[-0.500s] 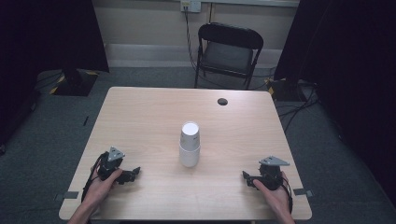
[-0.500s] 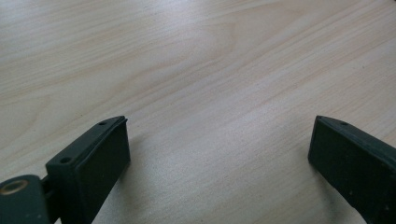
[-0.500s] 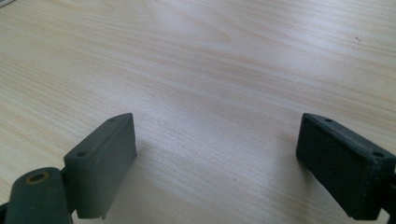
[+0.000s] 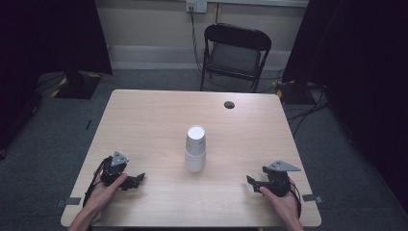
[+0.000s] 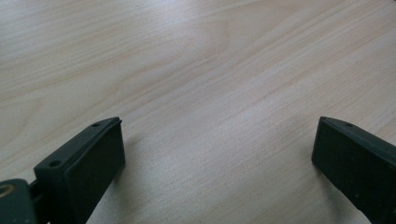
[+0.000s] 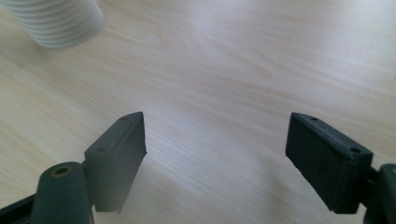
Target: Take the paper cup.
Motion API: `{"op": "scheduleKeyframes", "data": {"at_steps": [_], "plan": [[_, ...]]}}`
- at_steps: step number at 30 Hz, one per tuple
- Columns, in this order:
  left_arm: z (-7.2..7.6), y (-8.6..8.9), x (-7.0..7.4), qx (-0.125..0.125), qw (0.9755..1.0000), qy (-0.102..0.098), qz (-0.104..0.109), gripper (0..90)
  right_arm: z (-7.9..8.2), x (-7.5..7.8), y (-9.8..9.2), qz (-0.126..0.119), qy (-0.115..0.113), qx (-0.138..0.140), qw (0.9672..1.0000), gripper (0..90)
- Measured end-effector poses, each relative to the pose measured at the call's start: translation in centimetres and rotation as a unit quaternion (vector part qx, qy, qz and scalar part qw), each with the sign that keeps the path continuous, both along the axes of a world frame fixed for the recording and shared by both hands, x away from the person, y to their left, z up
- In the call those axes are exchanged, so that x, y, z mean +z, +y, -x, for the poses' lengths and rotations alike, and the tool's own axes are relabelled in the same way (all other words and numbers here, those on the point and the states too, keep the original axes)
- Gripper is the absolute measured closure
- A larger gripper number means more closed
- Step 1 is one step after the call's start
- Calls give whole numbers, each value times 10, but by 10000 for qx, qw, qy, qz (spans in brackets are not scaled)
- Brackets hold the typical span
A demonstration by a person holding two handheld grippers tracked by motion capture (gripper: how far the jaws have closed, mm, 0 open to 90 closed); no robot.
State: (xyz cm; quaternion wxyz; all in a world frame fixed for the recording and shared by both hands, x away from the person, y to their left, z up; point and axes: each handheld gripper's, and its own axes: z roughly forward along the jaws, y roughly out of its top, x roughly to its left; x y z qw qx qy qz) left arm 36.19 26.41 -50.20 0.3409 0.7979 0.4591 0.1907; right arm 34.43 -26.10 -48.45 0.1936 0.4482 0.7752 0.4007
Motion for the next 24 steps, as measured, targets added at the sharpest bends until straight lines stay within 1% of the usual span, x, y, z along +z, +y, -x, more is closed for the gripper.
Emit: {"op": "scheduleKeyframes", "data": {"at_steps": [2, 3, 4, 5, 7, 8, 9, 10, 11, 13, 16, 18, 21, 22, 23, 24], "plan": [[0, 0, 0, -3, 10000, 1, 0, 21, 2, 4, 3, -72, -53, 31, 10000, 210], [0, 0, 0, -3, 10000, -1, -1, 20, 3, 6, 6, 46, -134, 37, 9999, 206], [0, 0, 0, 0, 10000, -3, -5, 20, 3, 8, 9, 87, -209, 101, 9997, 211], [0, 0, 0, 5, 10000, -7, -9, 19, 3, 12, 14, -40, -211, 243, 9995, 212], [0, -1, 0, 4, 10000, -8, -11, 17, 4, 14, 17, -61, -233, 297, 9993, 212], [0, 0, 0, 6, 10000, -8, -13, 16, 4, 19, 23, -171, -294, 465, 9983, 219], [0, -1, 0, 4, 10000, -8, -11, 16, 4, 19, 23, -171, -294, 465, 9983, 219], [0, -1, 0, 4, 10000, -8, -10, 16, 5, 23, 28, -274, -325, 612, 9972, 226], [0, -1, 0, 5, 10000, -8, -10, 17, 5, 25, 31, -329, -350, 672, 9966, 228], [0, 0, 0, 4, 10000, -8, -10, 17, 5, 27, 33, -351, -385, 711, 9961, 228], [0, -1, 0, 5, 10000, -8, -10, 16, 2, 32, 42, -384, -466, 858, 9945, 234], [0, -1, 0, 5, 10000, -8, -11, 16, -1, 37, 49, -487, -525, 944, 9929, 236], [0, 0, 0, 4, 10000, -8, -11, 16, -6, 46, 63, -488, -616, 1165, 9901, 231], [0, 0, 0, 4, 10000, -8, -12, 17, -9, 53, 72, -533, -646, 1292, 9881, 233], [0, 0, 0, 6, 10000, -9, -13, 17, -9, 53, 72, -533, -646, 1292, 9881, 233], [0, -1, 0, 5, 10000, -9, -11, 16, -13, 59, 81, -590, -673, 1387, 9863, 233]]}}
